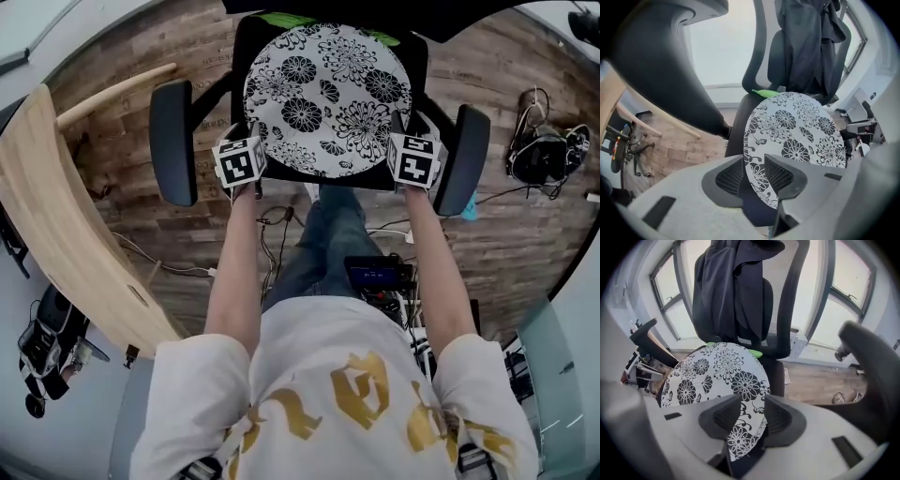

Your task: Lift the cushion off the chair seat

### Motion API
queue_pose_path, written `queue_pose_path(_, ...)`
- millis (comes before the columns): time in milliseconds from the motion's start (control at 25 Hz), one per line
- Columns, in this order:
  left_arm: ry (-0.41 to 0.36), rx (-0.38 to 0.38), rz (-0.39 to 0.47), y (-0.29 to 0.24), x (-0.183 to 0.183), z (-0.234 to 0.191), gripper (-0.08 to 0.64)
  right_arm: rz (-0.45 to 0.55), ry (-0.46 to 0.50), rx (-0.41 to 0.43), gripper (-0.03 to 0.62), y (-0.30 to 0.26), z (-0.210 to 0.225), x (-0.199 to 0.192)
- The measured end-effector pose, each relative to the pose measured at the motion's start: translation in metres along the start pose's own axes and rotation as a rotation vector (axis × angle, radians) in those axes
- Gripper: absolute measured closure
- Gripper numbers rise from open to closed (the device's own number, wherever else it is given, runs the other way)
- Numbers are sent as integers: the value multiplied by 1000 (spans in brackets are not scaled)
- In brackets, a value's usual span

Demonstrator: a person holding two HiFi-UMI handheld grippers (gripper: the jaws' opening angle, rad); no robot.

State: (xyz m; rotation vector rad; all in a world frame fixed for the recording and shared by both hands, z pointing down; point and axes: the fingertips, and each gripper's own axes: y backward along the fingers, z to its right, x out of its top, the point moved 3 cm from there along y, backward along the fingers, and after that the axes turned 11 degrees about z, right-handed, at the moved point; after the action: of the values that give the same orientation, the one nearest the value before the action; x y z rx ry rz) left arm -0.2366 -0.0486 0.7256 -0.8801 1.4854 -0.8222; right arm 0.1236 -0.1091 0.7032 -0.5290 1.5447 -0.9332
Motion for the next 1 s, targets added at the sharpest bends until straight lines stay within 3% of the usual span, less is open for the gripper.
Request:
queue_pose_path(520, 32, 20, -44, -32, -13, -3, 403, -106, -36, -45, 414, -49, 21, -36)
queue_pose_path(880, 21, 67, -130, -41, -21, 0, 396, -133, -78, -52, 413, -59, 25, -46)
queue_pose_path(1000, 65, 70, -133, -40, -20, -2, 404, -152, -58, -46, 414, -60, 25, -47)
